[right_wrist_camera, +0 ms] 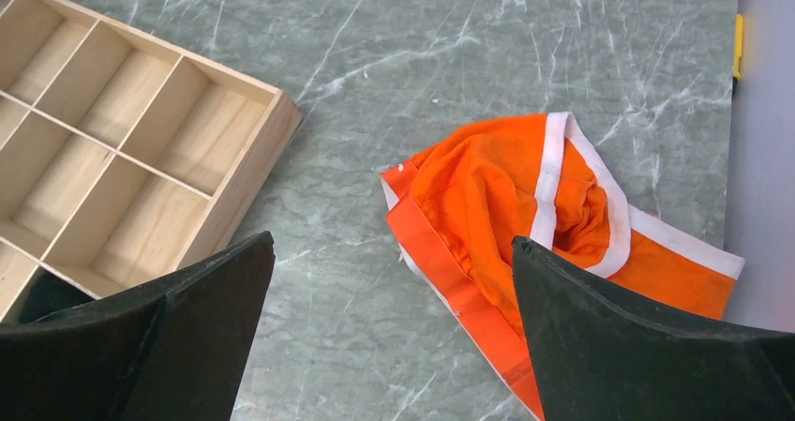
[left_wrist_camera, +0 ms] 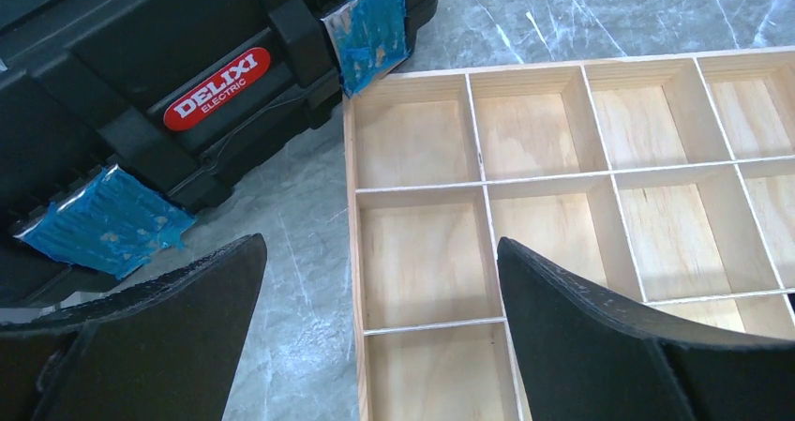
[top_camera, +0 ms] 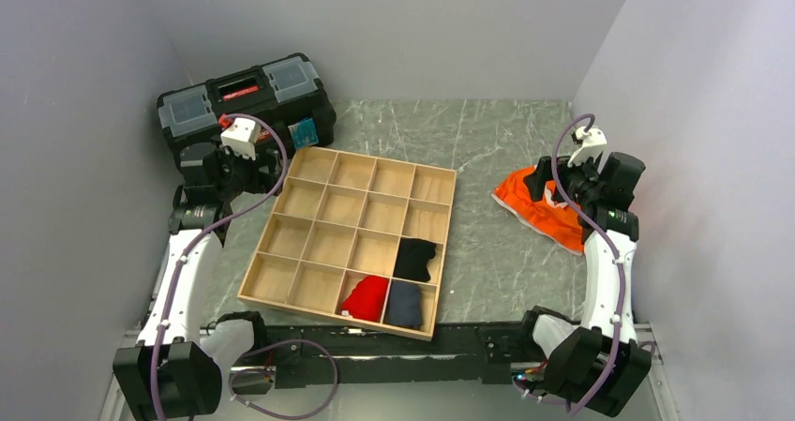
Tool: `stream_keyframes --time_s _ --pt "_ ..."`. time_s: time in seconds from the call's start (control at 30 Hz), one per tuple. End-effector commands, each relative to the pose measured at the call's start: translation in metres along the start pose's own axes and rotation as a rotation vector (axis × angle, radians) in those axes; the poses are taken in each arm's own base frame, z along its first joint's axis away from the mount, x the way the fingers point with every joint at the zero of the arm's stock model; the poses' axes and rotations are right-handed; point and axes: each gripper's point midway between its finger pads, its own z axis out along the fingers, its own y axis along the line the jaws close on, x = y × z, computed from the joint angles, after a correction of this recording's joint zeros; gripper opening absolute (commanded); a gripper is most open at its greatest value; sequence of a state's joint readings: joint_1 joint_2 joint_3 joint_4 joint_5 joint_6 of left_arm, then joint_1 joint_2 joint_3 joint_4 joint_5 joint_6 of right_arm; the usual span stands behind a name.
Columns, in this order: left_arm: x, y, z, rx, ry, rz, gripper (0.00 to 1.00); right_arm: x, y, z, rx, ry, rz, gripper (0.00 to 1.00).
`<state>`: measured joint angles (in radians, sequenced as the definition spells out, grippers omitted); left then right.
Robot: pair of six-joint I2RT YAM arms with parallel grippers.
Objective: Roll the underwear
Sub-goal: Move the storage box to the center of the board.
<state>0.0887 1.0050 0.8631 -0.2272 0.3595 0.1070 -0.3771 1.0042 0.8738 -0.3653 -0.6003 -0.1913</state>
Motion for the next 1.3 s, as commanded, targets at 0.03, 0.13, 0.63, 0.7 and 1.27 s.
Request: stream_keyframes --time_s 0.03,0.13,0.63,0.7,1.27 --pt "-0.015 -0.004 -0.004 0.023 -0.057 0.003 0.99 -0.012 0.000 -0.005 0.003 -0.043 -0.038 1.00" --pt "-0.016 -0.005 -0.005 0.029 -0.052 0.005 0.99 -0.011 0.003 -0.004 -0.010 -0.041 -0.042 1.00" --pt "-0.015 -0.002 -0.006 0.029 -0.044 0.012 0.99 -0.011 0.008 -0.006 -0.038 -0.044 -0.054 1.00" --pt "-0.015 -0.001 -0.007 0.027 -0.044 0.015 0.99 -0.012 0.013 -0.007 -0.060 -0.049 -0.060 1.00" --pt "-0.013 0.002 -0.010 0.039 -0.041 0.003 0.99 -0.005 0.050 -0.012 -0.285 -0.040 -0.112 1.00"
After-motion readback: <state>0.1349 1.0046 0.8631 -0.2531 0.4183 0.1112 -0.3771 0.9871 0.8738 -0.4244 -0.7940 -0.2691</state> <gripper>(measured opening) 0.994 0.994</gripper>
